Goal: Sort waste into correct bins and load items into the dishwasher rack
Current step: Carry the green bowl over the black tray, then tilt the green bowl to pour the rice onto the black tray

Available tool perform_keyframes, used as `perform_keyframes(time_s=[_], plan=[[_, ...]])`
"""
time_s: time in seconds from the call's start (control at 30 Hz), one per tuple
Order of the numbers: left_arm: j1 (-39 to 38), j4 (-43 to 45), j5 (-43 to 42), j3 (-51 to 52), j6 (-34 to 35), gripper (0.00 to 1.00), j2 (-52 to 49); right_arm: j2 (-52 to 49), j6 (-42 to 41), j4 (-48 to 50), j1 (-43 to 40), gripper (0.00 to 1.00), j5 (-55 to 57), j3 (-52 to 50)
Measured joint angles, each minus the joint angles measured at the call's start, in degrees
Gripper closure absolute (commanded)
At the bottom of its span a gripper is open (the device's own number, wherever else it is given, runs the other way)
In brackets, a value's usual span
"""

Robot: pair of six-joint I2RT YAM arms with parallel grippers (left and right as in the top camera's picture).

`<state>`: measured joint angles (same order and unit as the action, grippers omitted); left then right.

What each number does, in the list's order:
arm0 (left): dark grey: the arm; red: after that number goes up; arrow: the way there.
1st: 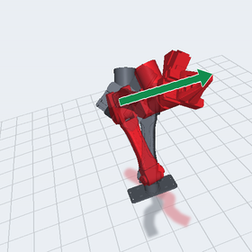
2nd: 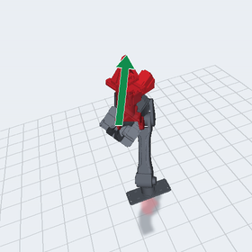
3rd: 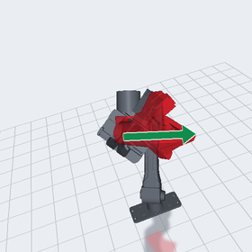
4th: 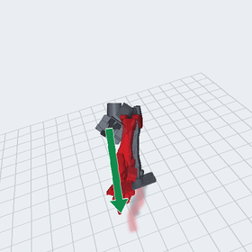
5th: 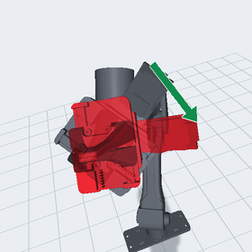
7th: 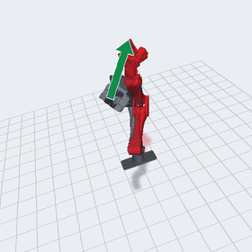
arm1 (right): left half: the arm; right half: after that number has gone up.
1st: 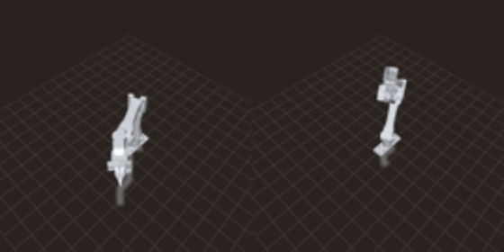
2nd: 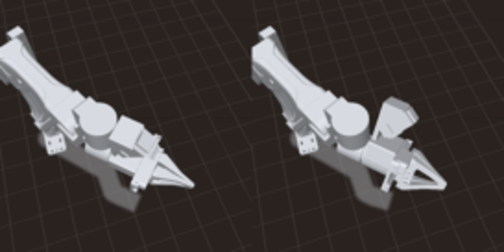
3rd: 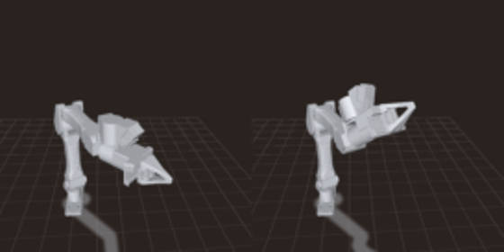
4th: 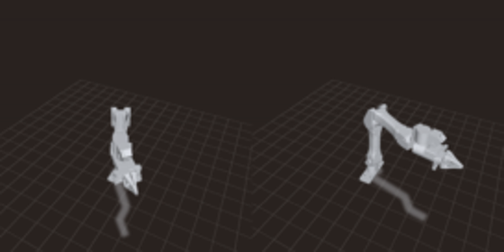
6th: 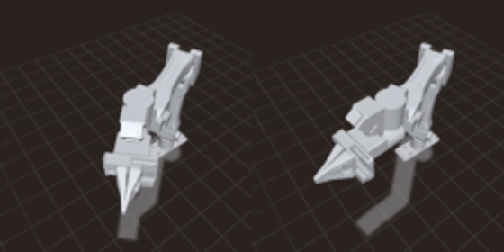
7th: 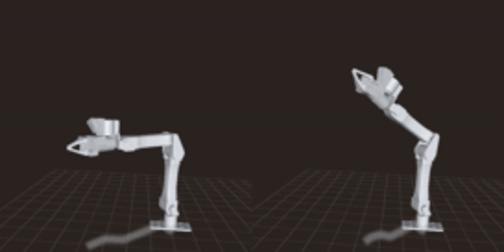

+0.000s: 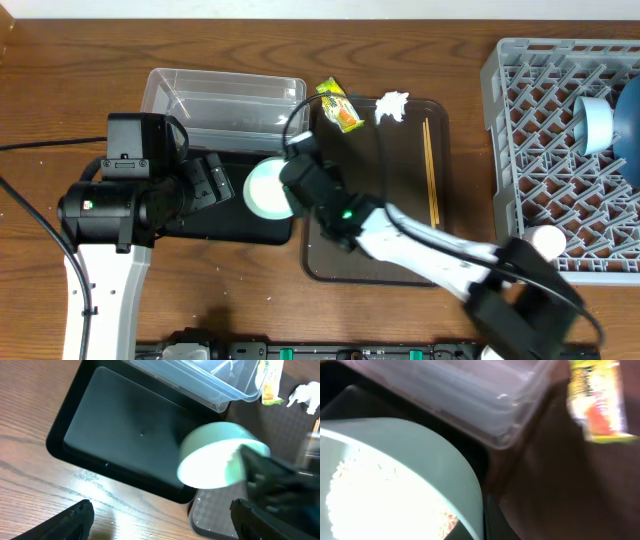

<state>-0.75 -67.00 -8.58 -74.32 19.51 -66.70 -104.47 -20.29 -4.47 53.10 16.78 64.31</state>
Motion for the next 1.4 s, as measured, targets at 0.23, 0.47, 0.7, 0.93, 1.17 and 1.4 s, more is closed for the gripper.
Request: perform_keyframes(time_s=[0.23, 0.47, 0.7, 0.93, 1.17, 1.4], plan=[[0.0, 0.0, 0.0, 0.0, 0.0, 0.11, 0.0, -8.9, 5.2, 13.5, 3.0, 0.99, 0.2, 0.0], [0.0, 0.0, 0.0, 0.0, 0.0, 0.1, 0.0, -10.7, 12.9, 21.4, 5.2, 0.99, 1.5, 0.0], [0.0, 0.0, 0.0, 0.0, 0.0, 0.11, 0.0, -10.7, 19.6, 27.2, 4.6, 0.99, -0.1, 0.0], [0.0, 0.0, 0.0, 0.0, 0.0, 0.1, 0.0, -10.7, 22.4, 30.7, 1.4, 0.99, -2.8, 0.0], [0.0, 0.0, 0.0, 0.0, 0.0, 0.1, 0.0, -10.7, 24.0, 33.5, -2.8, 0.99, -14.7, 0.0], [0.0, 0.0, 0.0, 0.0, 0.0, 0.11, 0.0, -10.7, 30.4, 36.8, -3.3, 0.99, -22.1, 0.0]])
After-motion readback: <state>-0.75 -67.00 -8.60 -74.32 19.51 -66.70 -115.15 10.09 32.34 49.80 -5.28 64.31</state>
